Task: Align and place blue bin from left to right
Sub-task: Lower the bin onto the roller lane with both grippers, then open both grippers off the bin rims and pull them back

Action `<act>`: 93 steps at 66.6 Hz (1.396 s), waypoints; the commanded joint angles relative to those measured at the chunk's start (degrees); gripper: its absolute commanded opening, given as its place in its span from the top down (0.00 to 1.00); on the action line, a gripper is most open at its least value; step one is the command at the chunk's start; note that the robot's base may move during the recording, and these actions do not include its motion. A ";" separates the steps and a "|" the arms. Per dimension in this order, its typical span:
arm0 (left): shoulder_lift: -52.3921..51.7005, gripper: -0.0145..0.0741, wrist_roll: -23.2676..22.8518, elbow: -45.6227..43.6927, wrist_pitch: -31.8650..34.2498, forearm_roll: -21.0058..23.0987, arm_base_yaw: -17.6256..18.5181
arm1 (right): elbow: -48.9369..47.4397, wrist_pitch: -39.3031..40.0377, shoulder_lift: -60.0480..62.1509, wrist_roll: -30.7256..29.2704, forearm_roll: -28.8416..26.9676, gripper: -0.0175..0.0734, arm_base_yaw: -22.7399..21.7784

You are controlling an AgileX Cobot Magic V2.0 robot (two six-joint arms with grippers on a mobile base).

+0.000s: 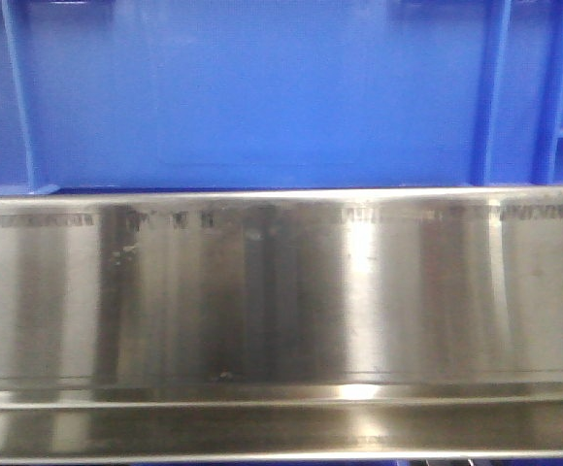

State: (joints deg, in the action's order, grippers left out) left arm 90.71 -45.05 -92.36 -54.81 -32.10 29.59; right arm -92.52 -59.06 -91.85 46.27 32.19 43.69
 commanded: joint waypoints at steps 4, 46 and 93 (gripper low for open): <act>-0.63 0.96 -1.00 -1.06 10.44 2.96 1.00 | -1.11 6.80 0.38 0.63 -0.42 0.89 0.68; -2.65 0.31 -1.00 -1.06 6.29 4.28 1.00 | -4.03 2.23 2.33 -1.40 -1.35 0.46 0.86; -11.12 0.96 1.30 -1.61 5.21 5.69 1.00 | -4.03 1.58 11.74 -9.36 -1.80 0.89 3.41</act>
State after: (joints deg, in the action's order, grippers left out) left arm 81.15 -45.30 -93.16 -49.33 -27.69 30.24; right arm -96.15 -57.57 -81.89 38.33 30.10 46.99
